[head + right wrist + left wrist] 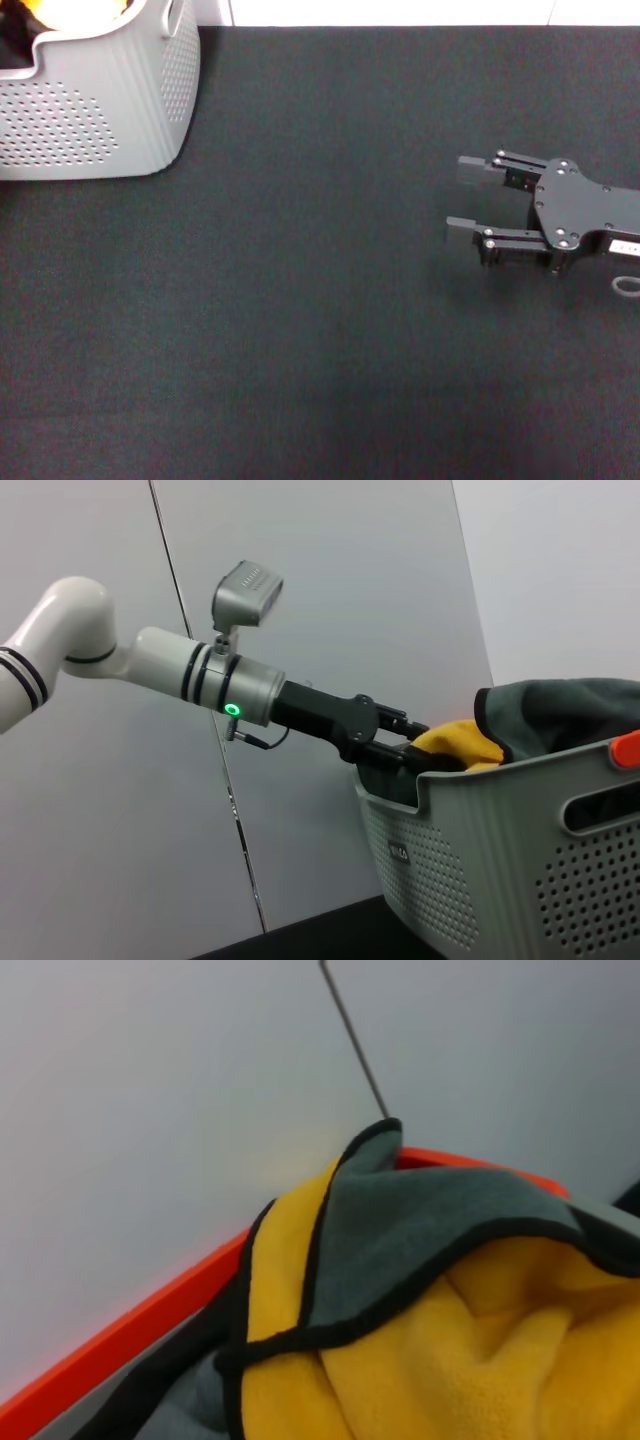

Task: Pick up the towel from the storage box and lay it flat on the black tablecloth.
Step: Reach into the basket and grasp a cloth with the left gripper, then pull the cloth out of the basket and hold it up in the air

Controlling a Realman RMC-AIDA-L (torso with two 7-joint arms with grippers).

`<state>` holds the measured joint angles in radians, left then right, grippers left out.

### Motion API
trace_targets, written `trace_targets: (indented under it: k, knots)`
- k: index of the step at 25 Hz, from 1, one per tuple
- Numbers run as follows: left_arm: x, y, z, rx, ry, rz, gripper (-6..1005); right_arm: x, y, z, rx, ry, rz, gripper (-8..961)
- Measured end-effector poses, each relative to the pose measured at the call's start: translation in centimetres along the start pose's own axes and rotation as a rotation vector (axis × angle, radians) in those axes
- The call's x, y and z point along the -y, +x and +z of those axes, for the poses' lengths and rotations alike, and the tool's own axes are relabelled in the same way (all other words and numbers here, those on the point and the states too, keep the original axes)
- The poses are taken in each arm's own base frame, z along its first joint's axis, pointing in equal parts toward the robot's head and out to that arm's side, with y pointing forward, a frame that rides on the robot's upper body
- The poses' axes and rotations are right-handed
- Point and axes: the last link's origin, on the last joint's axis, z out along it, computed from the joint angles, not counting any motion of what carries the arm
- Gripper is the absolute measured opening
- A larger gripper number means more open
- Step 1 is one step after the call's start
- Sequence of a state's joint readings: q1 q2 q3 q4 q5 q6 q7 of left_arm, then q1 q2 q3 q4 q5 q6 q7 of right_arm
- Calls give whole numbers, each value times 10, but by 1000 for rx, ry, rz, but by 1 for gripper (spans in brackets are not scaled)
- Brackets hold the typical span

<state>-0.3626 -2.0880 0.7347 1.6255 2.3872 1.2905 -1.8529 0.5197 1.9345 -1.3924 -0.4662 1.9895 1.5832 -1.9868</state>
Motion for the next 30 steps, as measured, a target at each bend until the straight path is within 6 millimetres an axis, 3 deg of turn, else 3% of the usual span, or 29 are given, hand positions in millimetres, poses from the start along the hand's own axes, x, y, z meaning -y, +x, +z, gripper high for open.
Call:
trace_targets:
  k: [4, 11, 20, 25, 26, 27, 30]
  knots:
    - [2, -1, 11, 0, 6, -2, 617, -2, 3, -2, 2, 6, 8, 797]
    - [0, 5, 12, -16, -2, 9, 608, -5, 9, -6, 7, 22, 23, 797]
    - [-1, 8, 10, -37, -1, 2, 268, -4, 7, -6, 17, 28, 20, 798]
    - [2, 32, -15, -285, -1, -92, 16, -1, 5, -10, 38, 56, 14, 798]
    - [2, 32, -15, -285, -1, -92, 16, -1, 4, -10, 41, 61, 12, 798]
    - [3, 47, -39, -499, -26, -181, 16, 0, 5, -10, 43, 66, 9, 798]
    - [-1, 58, -63, -708, -88, -225, 16, 1, 6, -7, 50, 91, -5, 797]
